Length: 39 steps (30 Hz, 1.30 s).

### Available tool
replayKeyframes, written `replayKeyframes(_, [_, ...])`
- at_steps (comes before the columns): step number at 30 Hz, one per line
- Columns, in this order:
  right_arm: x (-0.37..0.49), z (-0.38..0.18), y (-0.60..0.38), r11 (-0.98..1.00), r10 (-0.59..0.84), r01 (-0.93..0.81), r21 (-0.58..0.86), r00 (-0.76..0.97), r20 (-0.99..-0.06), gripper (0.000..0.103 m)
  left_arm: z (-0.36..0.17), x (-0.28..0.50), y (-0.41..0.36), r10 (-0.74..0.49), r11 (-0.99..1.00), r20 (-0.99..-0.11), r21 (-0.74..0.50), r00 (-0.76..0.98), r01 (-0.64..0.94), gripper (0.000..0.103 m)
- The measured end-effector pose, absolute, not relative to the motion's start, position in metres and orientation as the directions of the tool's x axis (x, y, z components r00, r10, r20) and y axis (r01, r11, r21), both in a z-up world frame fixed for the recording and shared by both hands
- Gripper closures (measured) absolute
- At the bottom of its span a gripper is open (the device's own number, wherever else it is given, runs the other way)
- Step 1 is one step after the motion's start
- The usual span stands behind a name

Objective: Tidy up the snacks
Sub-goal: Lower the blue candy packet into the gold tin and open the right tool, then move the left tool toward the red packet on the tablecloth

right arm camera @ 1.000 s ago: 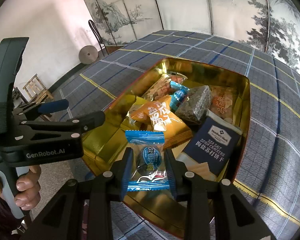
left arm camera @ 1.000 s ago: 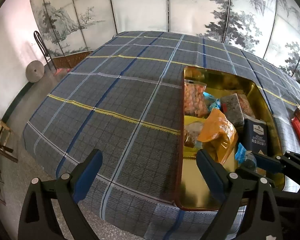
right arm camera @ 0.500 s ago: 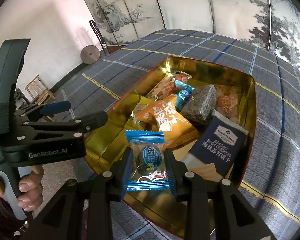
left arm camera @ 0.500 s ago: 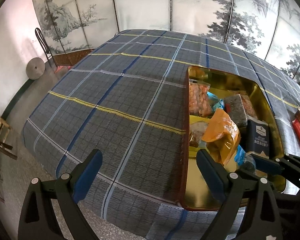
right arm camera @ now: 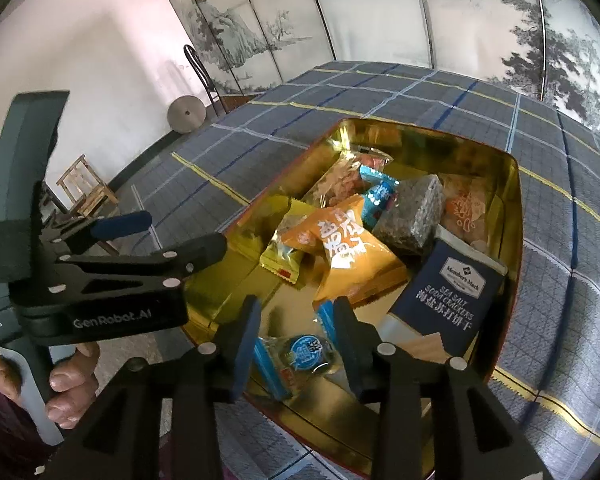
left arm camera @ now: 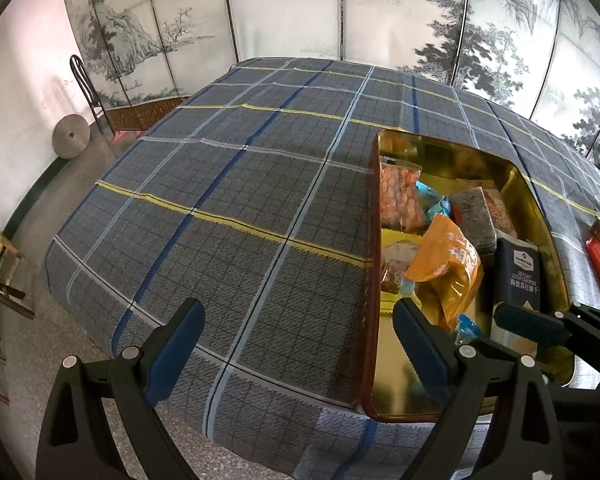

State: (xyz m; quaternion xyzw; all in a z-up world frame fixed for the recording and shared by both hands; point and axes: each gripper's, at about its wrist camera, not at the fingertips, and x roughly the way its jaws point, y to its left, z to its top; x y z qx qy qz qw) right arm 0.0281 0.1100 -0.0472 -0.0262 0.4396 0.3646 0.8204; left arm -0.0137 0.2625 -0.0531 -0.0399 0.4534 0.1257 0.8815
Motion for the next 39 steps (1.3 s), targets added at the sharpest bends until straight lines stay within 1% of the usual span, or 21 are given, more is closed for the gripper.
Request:
replayKeyframes(4, [0.026, -0.040, 0.101, 0.735, 0.591, -0.617, 0.281, 0.380, -0.711, 0.064, -0.053, -0.014, 0.262, 0.186, 0.965, -0.809, 0.044, 0.558, -0.257, 0.010])
replayKeyframes(8, [0.028, -0.035, 0.086, 0.746, 0.604, -0.591, 0.307, 0.406, -0.685, 0.058, -0.054, -0.012, 0.259, 0.190, 0.967, -0.809, 0.055, 0.556, -0.250, 0.010])
replayKeyframes(12, [0.029, -0.035, 0.063, 0.766, 0.599, -0.555, 0.326, 0.431, -0.674, 0.058, -0.052, -0.011, 0.253, 0.194, 0.969, -0.808, 0.069, 0.556, -0.237, 0.010])
replayKeyframes(16, [0.027, -0.037, 0.029, 0.794, 0.583, -0.503, 0.342, 0.469, -0.664, 0.058, -0.049, -0.009, 0.243, 0.198, 0.972, -0.805, 0.088, 0.559, -0.219, 0.010])
replayKeyframes(17, [0.025, -0.036, 0.017, 0.788, 0.598, -0.498, 0.363, 0.474, -0.646, 0.053, -0.049, -0.008, 0.241, 0.200, 0.972, -0.805, 0.093, 0.559, -0.214, 0.010])
replayKeyframes(19, [0.021, -0.037, -0.003, 0.831, 0.542, -0.452, 0.325, 0.521, -0.659, 0.052, -0.047, -0.007, 0.235, 0.202, 0.974, -0.803, 0.104, 0.561, -0.201, 0.010])
replayKeyframes(22, [0.014, -0.033, -0.044, 0.829, 0.558, -0.401, 0.389, 0.559, -0.614, 0.052, -0.045, -0.006, 0.228, 0.208, 0.975, -0.798, 0.121, 0.565, -0.187, 0.010])
replayKeyframes(27, [0.009, -0.035, -0.117, 0.902, 0.426, -0.253, 0.349, 0.649, -0.630, 0.051, -0.041, -0.001, 0.210, 0.207, 0.978, -0.796, 0.145, 0.569, -0.152, 0.010])
replayKeyframes(32, [0.009, -0.048, -0.195, 0.966, 0.210, -0.046, 0.253, 0.711, -0.671, 0.051, -0.033, 0.003, 0.182, 0.192, 0.981, -0.788, 0.176, 0.584, -0.085, 0.010])
replayKeyframes(34, [0.010, -0.054, -0.222, 0.986, 0.097, 0.027, 0.166, 0.716, -0.692, 0.051, -0.030, 0.008, 0.170, 0.167, 0.984, -0.796, 0.170, 0.582, -0.050, 0.010])
replayKeyframes(39, [0.020, -0.068, -0.274, 0.988, -0.051, 0.139, 0.061, 0.683, -0.729, 0.050, -0.021, 0.024, 0.130, 0.042, 0.994, -0.839, 0.090, 0.543, 0.062, 0.010])
